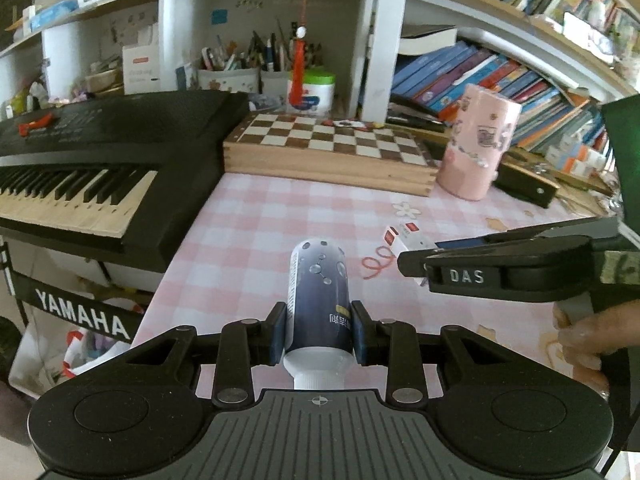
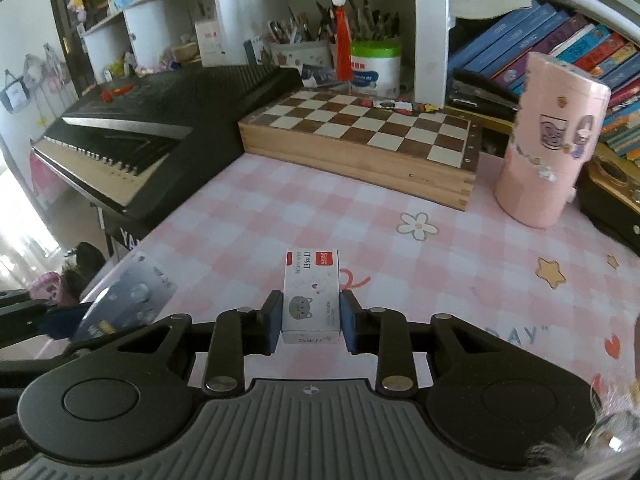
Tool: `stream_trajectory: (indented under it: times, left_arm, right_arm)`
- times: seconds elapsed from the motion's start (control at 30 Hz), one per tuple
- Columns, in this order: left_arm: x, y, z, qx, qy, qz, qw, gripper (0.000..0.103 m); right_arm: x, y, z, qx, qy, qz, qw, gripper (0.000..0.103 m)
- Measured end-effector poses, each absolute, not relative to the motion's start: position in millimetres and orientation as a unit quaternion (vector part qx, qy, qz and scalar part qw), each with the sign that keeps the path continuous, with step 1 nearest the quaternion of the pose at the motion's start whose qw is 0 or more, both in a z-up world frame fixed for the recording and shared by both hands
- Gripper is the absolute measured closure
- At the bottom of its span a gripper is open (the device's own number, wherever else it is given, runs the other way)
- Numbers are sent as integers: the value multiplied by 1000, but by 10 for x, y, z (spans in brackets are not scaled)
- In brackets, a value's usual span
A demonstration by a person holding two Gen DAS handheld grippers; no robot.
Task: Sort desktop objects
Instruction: 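Grasp the small white-red box with the right tool, then carry the spray bottle and small box in both tools to the yellow box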
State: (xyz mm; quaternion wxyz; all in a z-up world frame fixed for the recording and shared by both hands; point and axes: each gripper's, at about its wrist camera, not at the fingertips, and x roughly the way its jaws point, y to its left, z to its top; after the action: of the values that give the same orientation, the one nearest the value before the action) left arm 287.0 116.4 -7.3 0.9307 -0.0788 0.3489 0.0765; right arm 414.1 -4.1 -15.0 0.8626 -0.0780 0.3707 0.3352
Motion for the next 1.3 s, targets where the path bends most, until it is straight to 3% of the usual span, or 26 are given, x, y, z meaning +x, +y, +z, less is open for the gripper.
stream_trajectory:
  times: [1.3]
  left_arm:
    - [1350,1080,214,-88,342,-23,935,72]
  right_arm:
    - [2038,-699,194,-43,378,287,879,75]
